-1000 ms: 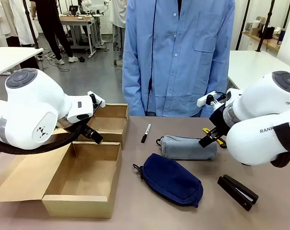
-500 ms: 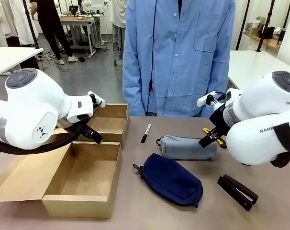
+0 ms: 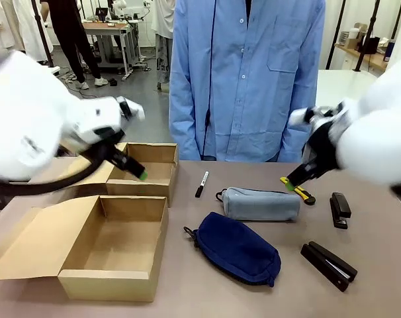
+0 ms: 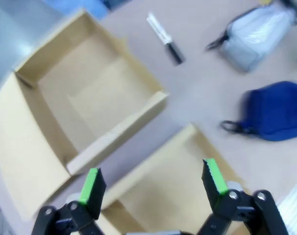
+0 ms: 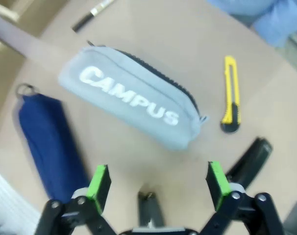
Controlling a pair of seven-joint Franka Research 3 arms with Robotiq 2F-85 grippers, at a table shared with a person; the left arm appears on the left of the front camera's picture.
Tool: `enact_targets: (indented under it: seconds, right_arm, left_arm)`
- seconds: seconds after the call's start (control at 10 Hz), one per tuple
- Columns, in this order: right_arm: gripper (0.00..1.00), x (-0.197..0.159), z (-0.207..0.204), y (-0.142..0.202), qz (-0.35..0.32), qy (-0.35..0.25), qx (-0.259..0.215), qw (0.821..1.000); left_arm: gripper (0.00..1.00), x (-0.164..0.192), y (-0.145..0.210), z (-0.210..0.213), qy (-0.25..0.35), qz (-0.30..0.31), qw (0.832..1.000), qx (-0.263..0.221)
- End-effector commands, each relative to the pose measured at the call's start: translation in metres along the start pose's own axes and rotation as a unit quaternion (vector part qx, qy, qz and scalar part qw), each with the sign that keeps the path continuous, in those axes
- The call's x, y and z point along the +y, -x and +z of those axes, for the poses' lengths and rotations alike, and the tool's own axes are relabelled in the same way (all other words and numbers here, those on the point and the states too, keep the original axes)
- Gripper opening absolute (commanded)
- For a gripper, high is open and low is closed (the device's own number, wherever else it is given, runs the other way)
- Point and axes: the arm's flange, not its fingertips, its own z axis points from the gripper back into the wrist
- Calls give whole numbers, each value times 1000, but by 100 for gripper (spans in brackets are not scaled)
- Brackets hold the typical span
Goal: Place items inside the box.
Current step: Pick up a Pencil pouch or Stapler and place it inside the Mailer Box closest to the robot.
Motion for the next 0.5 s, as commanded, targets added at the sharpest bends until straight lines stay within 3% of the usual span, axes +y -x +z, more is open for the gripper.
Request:
enact_targets:
  seconds: [0.0, 0.2, 0.3, 0.4]
  right_arm:
    - [100, -20, 125, 19, -81, -86, -31, 992]
    - [100, -81, 198, 84, -181, -170, -103, 963]
    - [100, -118, 212, 124, -236, -199, -178, 934]
    - [100, -144, 215, 156, -268, -220, -202, 916]
  left_arm:
    - [100, 23, 9, 100, 90, 26, 996, 12]
    - [100, 83, 48, 157, 184, 108, 976, -35]
    - [100, 129, 74, 168, 250, 177, 949, -72]
    - [100, 176, 101, 168, 308, 261, 907, -121]
